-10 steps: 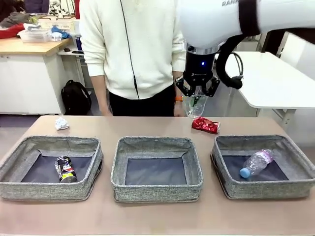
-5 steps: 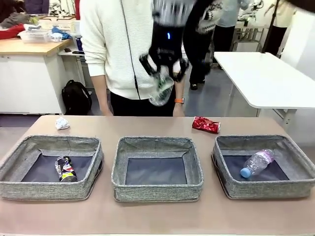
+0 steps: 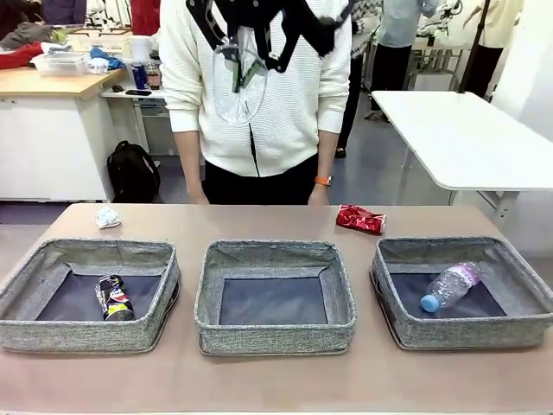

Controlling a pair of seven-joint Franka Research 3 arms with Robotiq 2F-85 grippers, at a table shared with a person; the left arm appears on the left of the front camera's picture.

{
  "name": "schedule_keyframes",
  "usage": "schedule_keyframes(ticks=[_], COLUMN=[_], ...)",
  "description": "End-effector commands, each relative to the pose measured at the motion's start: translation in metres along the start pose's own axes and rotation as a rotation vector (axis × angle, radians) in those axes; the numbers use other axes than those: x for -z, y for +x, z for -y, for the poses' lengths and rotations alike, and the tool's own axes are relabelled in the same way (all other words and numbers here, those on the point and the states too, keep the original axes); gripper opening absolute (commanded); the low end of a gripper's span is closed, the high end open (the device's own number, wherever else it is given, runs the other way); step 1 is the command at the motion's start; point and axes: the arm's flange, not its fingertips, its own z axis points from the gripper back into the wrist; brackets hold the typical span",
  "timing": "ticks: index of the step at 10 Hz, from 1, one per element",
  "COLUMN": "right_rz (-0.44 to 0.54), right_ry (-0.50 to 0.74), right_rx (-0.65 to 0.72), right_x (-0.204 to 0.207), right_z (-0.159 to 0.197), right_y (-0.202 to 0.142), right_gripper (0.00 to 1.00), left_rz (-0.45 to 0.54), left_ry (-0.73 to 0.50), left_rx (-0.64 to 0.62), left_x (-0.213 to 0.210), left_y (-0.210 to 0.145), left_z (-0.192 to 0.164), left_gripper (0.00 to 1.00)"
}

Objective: Sort the waste into the appropriate baskets.
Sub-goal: Pick up the waste item pointed out by the person.

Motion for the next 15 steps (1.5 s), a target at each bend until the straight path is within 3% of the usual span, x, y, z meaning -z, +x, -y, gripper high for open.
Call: schedule_keyframes(ticks=[1,3,5,7,8,13,15], right_rz=[0.101,0.177,0.216,0.165,0.196,0.189,0.082], right_ry=[-0.084,-0.076,-0.121,-0.126,-0.097,-0.108,-0.119], right_rx=[-0.027,0.022,-0.016,-0.070,-0.022,-0.036,-0.012], right_x=[-0.021,-0.044,-0.052,-0.048,-0.051,-0.048,-0.020], right_z=[-0.011,-0.002,0.016,0.021,0.018,0.019,0.025], right_y=[-0.010,-0.016,-0.010,-0.003,-0.012,-0.010,0.002], right_gripper=[0.04,0.04,0.04,0.04,0.04,0.04,0.04], left_rz=[0.003,0.003,0.003,0.003,0.003,0.003,0.003], left_ry=[-0.024,-0.024,-0.024,-0.024,-0.024,-0.024,-0.024], left_rx=[0.022,0.022,0.022,0.022,0.022,0.022,0.022], left_x=[0.001,0.001,0.001,0.001,0.001,0.001,0.001], left_y=[0.000,0.000,0.000,0.000,0.000,0.000,0.000], left_z=[0.002,0.002,0.002,0.002,0.002,0.002,0.002], left_gripper=[1.00,1.00,1.00,1.00,1.00,1.00,1.00])
